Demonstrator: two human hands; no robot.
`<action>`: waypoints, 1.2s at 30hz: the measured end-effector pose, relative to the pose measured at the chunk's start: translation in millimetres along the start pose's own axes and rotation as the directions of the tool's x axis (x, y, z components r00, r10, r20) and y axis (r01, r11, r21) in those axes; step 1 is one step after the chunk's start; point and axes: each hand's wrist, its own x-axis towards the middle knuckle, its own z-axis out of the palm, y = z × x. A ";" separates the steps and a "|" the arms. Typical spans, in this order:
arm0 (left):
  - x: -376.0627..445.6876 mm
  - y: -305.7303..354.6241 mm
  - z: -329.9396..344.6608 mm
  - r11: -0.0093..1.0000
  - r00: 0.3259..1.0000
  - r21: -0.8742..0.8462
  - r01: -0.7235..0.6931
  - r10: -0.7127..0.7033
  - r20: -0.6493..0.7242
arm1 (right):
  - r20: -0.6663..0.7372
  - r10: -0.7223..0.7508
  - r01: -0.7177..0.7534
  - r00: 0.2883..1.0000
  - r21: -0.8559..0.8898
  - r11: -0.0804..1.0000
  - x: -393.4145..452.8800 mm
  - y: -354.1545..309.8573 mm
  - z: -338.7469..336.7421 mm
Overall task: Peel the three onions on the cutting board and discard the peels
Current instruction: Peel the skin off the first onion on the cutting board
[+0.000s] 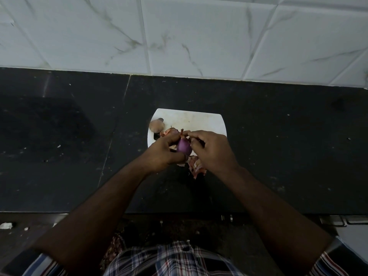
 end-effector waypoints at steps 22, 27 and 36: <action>-0.8 -1.0 1.5 0.992 0.998 -0.116 0.038 -0.044 -0.044 | 0.063 0.139 -0.150 0.988 0.229 0.962 0.3 1.1 -2.9; -0.4 -2.4 2.8 0.996 0.999 -0.085 0.013 -0.017 -0.047 | 0.014 0.150 -0.150 0.989 0.188 0.971 0.8 -0.3 1.8; -4.1 2.7 2.1 0.883 0.995 -0.462 0.078 -0.096 -0.016 | 0.039 0.202 -0.202 0.979 -0.001 0.979 -4.1 21.4 -0.6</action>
